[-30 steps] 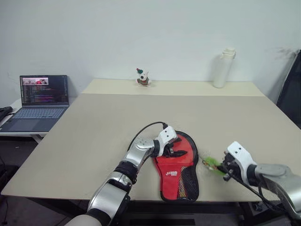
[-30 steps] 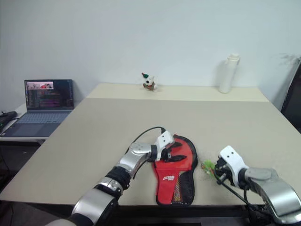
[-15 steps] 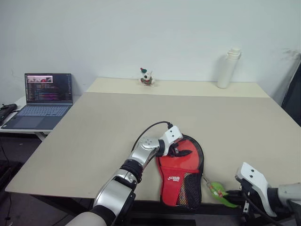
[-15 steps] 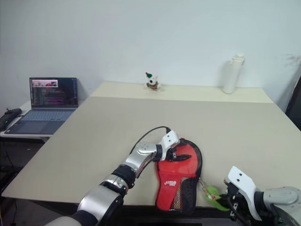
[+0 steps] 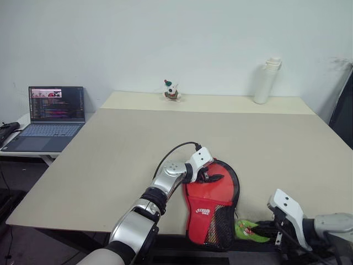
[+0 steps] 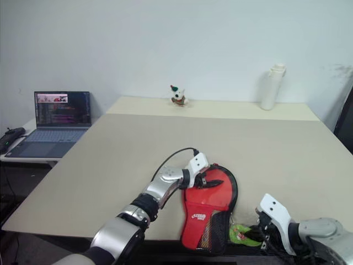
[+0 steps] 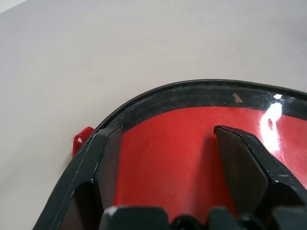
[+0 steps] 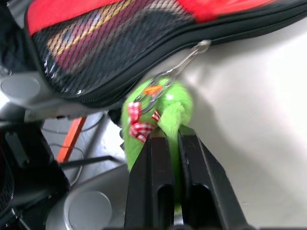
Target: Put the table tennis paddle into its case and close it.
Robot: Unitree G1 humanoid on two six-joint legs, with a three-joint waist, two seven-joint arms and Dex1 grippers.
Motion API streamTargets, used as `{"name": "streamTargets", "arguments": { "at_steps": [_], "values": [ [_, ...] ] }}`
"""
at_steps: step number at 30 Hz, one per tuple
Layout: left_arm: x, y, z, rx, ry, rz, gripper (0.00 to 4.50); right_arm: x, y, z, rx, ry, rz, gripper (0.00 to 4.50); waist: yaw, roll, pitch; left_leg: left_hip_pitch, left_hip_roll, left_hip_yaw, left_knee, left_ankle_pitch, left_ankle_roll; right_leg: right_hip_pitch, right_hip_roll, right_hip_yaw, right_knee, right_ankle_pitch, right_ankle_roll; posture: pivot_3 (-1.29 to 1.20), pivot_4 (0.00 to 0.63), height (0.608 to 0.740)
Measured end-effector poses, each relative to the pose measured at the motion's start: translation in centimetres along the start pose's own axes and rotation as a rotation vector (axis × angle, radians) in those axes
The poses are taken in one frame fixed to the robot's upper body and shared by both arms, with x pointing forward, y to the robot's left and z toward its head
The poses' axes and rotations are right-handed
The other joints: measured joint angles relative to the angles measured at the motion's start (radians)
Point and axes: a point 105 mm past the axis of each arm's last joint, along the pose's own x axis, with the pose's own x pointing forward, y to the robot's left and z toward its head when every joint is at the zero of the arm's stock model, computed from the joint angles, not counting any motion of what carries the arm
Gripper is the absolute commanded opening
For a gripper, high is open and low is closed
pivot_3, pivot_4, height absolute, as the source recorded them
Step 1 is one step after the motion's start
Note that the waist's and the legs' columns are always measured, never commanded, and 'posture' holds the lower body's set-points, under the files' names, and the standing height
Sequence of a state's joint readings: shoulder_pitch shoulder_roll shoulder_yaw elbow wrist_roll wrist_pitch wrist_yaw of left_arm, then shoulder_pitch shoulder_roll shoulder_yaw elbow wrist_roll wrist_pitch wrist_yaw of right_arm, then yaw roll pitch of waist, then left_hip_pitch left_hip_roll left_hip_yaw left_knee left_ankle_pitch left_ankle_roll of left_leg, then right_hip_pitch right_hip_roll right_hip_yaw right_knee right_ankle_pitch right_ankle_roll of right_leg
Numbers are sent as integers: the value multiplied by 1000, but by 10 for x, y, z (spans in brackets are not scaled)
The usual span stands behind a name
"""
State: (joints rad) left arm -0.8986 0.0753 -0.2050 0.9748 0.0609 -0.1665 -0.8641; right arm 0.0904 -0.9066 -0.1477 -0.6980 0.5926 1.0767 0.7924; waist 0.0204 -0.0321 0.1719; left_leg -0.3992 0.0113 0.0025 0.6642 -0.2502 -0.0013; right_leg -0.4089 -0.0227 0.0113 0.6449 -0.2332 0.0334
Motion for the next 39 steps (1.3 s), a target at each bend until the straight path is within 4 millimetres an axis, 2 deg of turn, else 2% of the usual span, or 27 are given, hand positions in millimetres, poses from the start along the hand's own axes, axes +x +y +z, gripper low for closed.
{"name": "streamTargets", "arguments": {
  "at_steps": [3, 5, 9, 12, 15, 20, 24, 28, 30, 34, 37, 39],
  "values": [
    [-15, 10, 0, -33, -27, 43, 3315, -4, -9, 18, 9, -64, -11, 2109, -14, -1, 1, 0, 1, 0, -1, 0, 0, -1, 1, 1, 1, 0, 0, 0, 150, 740],
    [-29, 16, 6, -59, -71, 64, 3315, -7, -18, 35, 30, -135, -22, 2109, -21, -1, 2, 0, 2, 0, -1, 0, 0, -1, 1, 1, 1, 0, 0, 0, 150, 740],
    [-73, 23, 26, -150, -191, 65, 3315, -16, -44, 74, 57, -293, -84, 2109, -31, 0, 3, 0, 3, 0, -2, 0, 0, -2, 2, 2, 2, 0, -1, 0, 150, 740],
    [-108, 25, 20, -208, -172, 79, 3315, -5, -61, 77, 91, -314, -119, 2109, -30, 0, 3, 1, 3, 0, -2, 0, 0, -2, 2, 3, 2, 0, -2, 0, 150, 740],
    [-128, 19, 3, -268, -115, 77, 3315, 18, -74, 78, 138, -330, -134, 2109, -30, 0, 3, 0, 2, 1, -1, 0, 0, -2, 2, 3, 2, 0, -2, 0, 150, 740],
    [-147, 13, -4, -264, -48, 80, 3315, 51, -85, 88, 155, -368, -157, 2109, -25, 0, 4, 0, 1, 1, -1, 0, 0, -2, 1, 2, 2, 0, -2, 0, 150, 740],
    [-150, 10, -7, -263, -34, 97, 3315, 73, -94, 87, 173, -356, -194, 2109, -24, 1, 4, 0, 1, 1, -1, 0, 0, -2, 0, 3, 1, 3, -6, 0, 150, 740],
    [-151, 7, -10, -269, -26, 107, 3315, 84, -105, 77, 197, -320, -242, 2109, -24, 1, 4, 0, 2, 2, -1, 0, 0, -3, 0, 3, 2, 3, -7, 0, 150, 740],
    [-150, 5, -12, -275, -19, 108, 3315, 87, -106, 78, 203, -324, -238, 2109, -26, 1, 4, 0, 2, 2, -1, 0, 0, -3, 1, 3, 3, 3, -7, 0, 150, 740],
    [-150, 5, -9, -265, -22, 113, 3315, 91, -105, 82, 212, -327, -225, 1243, -29, 1, 4, 1, 3, 2, -1, 0, 0, -3, 1, 3, 3, 3, -7, 0, 150, 740],
    [-150, 5, -9, -265, -21, 112, 3315, 92, -104, 85, 212, -328, -221, 187, -29, 1, 4, 1, 3, 2, -1, 0, 0, -3, 1, 3, 3, 3, -7, 0, 150, 740],
    [-150, 5, -10, -263, -19, 111, 3315, 92, -104, 87, 209, -327, -219, 32, -29, 1, 4, 1, 3, 2, -1, 0, 0, -3, 1, 3, 3, 4, -8, 0, 150, 740]
  ]
}}
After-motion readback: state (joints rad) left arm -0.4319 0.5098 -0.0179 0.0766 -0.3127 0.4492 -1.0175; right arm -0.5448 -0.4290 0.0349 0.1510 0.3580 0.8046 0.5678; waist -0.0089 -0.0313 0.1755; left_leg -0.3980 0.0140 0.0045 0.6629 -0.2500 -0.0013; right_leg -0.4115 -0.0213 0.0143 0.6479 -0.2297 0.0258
